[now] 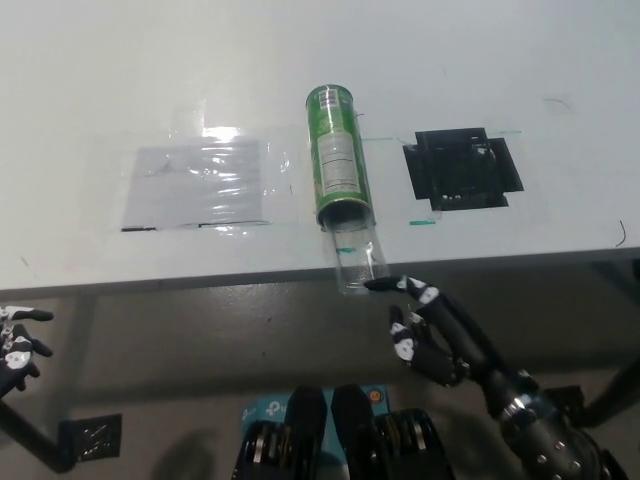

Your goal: The robot uses its right hand finger to pull out the chips tray kept inside a container in the middle of the desk

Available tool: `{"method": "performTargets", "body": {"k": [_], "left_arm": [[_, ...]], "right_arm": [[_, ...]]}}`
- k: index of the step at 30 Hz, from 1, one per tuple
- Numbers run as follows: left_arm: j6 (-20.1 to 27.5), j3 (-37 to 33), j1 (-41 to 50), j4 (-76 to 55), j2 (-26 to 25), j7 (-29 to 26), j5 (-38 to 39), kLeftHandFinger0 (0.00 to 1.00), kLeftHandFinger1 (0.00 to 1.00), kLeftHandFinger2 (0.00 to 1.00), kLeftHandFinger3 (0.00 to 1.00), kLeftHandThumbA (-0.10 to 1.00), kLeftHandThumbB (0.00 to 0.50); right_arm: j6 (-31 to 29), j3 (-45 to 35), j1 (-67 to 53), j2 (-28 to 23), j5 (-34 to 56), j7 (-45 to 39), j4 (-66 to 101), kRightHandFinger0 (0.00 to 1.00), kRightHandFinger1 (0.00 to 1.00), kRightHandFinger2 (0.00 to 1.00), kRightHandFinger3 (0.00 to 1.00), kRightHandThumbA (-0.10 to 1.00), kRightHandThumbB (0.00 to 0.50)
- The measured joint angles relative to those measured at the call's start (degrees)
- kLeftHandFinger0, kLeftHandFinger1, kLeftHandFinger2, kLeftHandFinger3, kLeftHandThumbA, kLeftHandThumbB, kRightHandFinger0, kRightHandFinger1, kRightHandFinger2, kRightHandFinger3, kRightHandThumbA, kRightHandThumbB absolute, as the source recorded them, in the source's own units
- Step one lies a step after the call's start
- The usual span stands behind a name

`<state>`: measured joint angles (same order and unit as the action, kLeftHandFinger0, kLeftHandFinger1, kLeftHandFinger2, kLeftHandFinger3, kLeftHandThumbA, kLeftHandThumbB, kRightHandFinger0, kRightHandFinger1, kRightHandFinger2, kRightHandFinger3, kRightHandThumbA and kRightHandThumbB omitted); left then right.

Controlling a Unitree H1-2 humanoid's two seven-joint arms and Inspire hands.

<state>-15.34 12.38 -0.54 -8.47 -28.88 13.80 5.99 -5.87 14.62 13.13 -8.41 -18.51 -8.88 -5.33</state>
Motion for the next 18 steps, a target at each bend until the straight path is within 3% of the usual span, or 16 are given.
{"method": "performTargets", "body": {"k": [18], "left_arm": [[0.0,0.1,-0.11,-0.01,-0.01,0.01,-0.03,0.26,0.3,0.38,0.57,0.05,0.0]], "right_arm": [[4.35,-1.05,-5.79,-0.71,0.92,-0.64,1.69,0.0,0.0,0.67,0.74,-0.1,0.232]]}}
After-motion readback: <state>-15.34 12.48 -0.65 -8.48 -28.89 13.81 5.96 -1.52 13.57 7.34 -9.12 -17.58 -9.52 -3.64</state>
